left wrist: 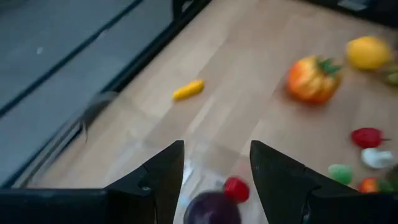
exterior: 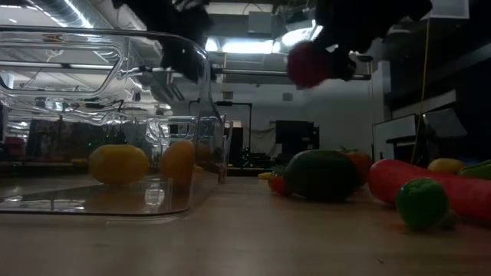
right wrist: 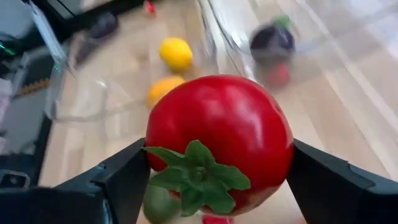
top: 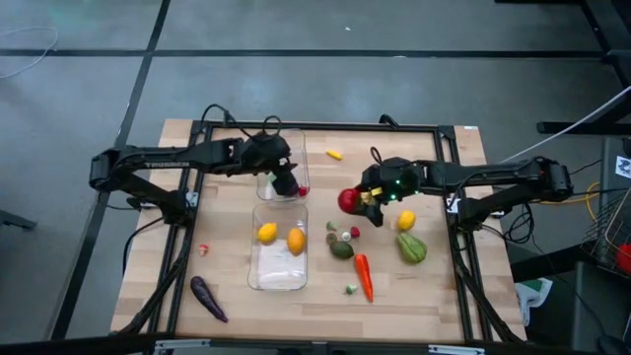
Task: Sort produce into baskets
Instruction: Put the red tomato into the bottom transparent bin
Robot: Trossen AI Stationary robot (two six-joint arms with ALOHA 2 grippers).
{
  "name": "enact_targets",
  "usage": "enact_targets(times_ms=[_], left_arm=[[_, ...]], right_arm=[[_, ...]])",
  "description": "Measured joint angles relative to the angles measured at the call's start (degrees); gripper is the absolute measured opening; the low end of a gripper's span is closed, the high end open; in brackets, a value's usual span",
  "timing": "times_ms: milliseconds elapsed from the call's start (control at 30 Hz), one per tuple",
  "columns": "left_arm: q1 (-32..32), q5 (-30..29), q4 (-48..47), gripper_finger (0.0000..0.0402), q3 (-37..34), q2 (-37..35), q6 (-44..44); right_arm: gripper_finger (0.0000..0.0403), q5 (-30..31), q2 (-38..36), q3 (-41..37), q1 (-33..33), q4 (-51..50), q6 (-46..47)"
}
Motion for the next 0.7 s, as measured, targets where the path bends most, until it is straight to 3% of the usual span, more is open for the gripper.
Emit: enact_targets(times_ms=[267, 433, 700], left_arm=[[-4.9, 0.0, -4.4, 0.018, 2.5, -7.8, -0.5], [-8.7, 0.0, -12.3, 0.018, 2.6, -14.4, -8.0], [-17.6, 0.0, -26.5, 0.018, 2.6, -19.0, -17.5]], right_arm=[[0.0326, -3.7, 4.9, 2.7, 0.0, 6.4, -0.5], [0.0326, -3.7, 10.1, 7.9, 0.0, 6.5, -2.2], [0.0326, -3.7, 20.0, 18.1, 0.0, 6.5, -3.7]])
